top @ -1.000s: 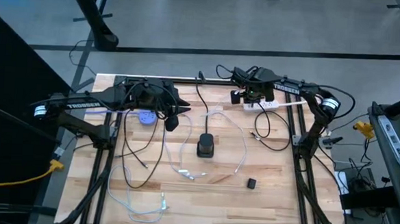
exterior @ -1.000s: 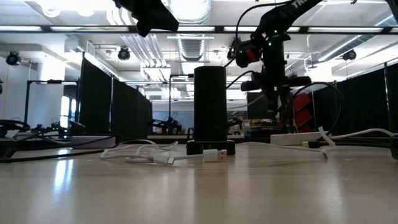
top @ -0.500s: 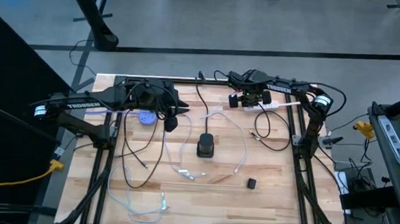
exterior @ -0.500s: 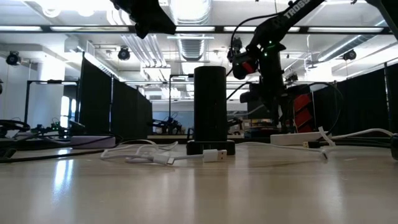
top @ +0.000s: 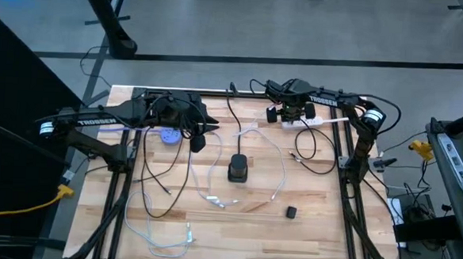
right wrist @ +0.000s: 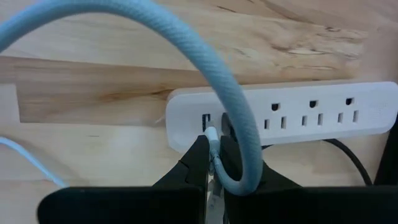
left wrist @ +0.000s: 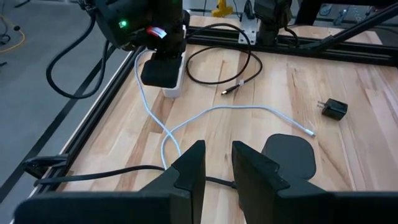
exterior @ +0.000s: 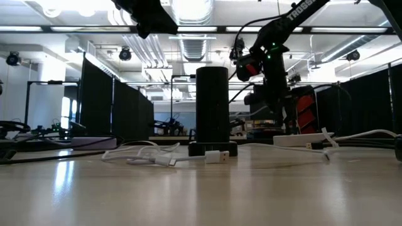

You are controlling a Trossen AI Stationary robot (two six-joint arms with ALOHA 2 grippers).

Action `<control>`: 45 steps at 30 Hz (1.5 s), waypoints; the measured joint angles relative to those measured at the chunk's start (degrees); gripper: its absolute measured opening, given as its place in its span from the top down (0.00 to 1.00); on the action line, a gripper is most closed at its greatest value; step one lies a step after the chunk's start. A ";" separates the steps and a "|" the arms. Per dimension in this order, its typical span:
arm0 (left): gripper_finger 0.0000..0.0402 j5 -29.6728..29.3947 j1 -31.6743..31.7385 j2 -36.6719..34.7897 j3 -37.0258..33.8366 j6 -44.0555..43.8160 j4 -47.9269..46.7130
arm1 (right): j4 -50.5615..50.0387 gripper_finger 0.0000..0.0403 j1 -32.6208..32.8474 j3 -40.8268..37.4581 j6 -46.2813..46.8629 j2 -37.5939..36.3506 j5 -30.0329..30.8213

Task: Insert USB
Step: Insert the white charger cable into the white outlet extension

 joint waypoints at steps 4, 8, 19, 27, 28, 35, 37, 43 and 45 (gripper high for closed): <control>0.84 0.00 0.00 0.00 0.00 0.10 0.02 | 0.81 0.97 -0.17 0.00 -0.06 0.00 -0.02; 0.84 0.00 0.00 0.00 0.00 0.10 0.16 | 1.01 0.97 -0.37 0.00 -0.53 0.01 -1.06; 0.84 0.00 0.00 0.00 0.00 0.10 0.19 | 1.08 0.97 -0.71 0.00 -1.03 0.07 -1.09; 0.84 0.00 0.00 0.01 -0.03 0.08 0.18 | 1.04 0.97 -0.71 -0.80 -1.40 0.07 -1.31; 0.84 0.00 0.00 0.00 -0.07 0.08 0.17 | 1.06 0.97 -0.71 -1.00 -1.42 0.07 -1.31; 0.84 -0.01 -0.02 0.00 -0.09 0.08 0.19 | 1.47 0.97 -0.69 -1.98 -1.67 0.04 -1.09; 0.84 0.00 0.00 0.00 -0.09 0.08 0.20 | 1.73 0.97 -0.66 -1.98 -2.04 0.04 -1.09; 0.84 -0.02 -0.01 0.00 -0.11 0.08 0.20 | 2.54 0.97 -0.66 -1.70 -2.14 0.01 -1.34; 0.84 -0.02 0.00 0.02 -0.11 0.08 0.20 | 2.72 0.97 -0.66 -1.70 -2.14 0.02 -1.56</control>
